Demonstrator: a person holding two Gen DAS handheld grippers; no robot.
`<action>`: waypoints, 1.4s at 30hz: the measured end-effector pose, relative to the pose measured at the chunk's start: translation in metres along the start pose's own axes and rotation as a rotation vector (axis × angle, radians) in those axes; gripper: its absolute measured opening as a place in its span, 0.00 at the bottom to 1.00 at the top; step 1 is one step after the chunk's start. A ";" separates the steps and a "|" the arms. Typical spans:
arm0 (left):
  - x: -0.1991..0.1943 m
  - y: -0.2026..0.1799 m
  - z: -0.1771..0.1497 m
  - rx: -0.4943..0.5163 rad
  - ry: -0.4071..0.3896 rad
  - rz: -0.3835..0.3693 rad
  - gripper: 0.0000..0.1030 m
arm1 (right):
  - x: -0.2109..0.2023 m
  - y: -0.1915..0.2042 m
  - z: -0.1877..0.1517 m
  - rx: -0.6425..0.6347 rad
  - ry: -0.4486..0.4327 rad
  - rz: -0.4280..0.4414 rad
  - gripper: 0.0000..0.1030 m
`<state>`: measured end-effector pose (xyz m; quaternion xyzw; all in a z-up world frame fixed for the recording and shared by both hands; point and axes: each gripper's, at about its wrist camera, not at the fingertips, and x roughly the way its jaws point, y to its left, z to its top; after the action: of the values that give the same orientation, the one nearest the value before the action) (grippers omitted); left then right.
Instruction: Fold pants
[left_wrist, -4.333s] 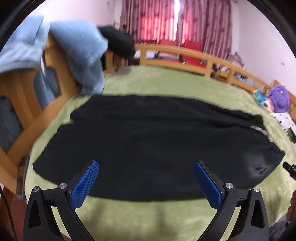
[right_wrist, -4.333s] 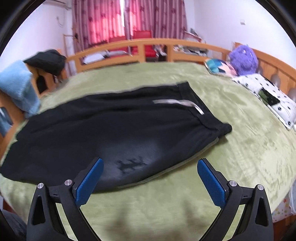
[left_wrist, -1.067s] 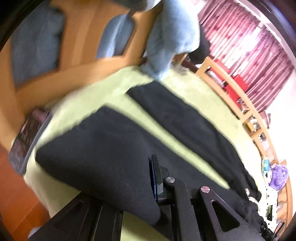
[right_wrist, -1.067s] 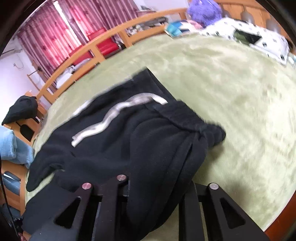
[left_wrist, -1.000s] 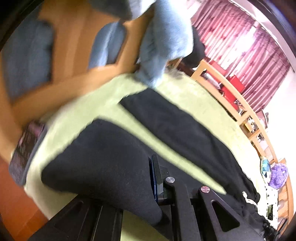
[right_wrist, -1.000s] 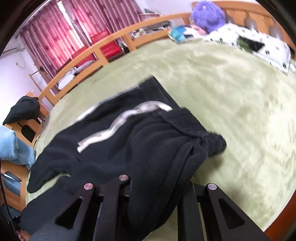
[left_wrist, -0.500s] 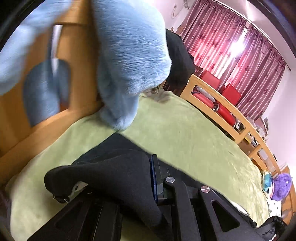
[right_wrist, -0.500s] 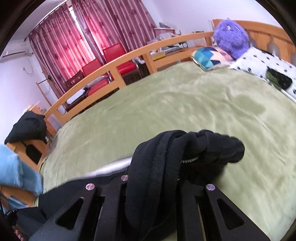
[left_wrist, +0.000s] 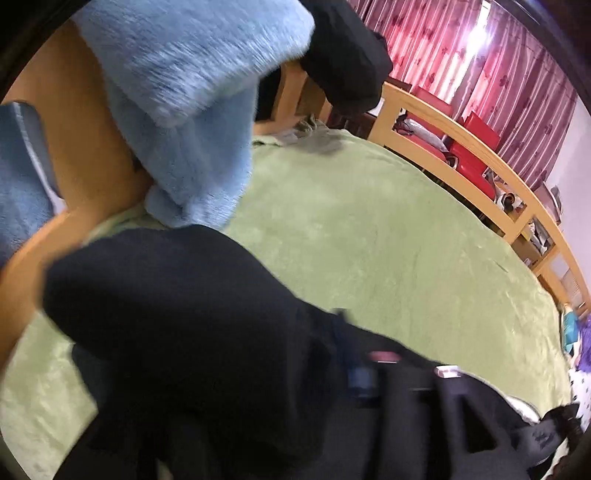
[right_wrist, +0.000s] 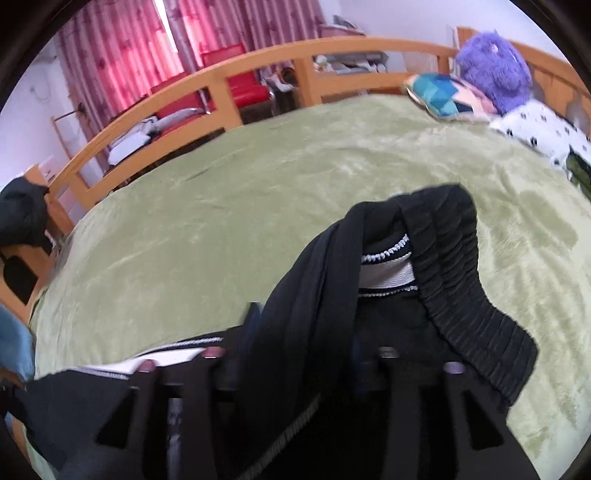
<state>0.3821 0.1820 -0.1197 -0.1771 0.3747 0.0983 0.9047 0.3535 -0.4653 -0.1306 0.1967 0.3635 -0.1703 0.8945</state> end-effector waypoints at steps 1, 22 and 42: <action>-0.010 0.005 -0.002 0.001 -0.024 0.000 0.72 | -0.015 0.003 -0.003 -0.032 -0.032 -0.005 0.62; 0.006 0.059 -0.141 -0.167 0.212 -0.266 0.84 | -0.044 -0.076 -0.148 0.031 0.202 0.131 0.73; 0.048 0.024 -0.124 -0.251 0.148 -0.245 0.50 | 0.022 -0.080 -0.111 0.198 0.100 0.188 0.32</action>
<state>0.3288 0.1575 -0.2412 -0.3395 0.4006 0.0200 0.8508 0.2681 -0.4850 -0.2373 0.3253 0.3688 -0.1109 0.8636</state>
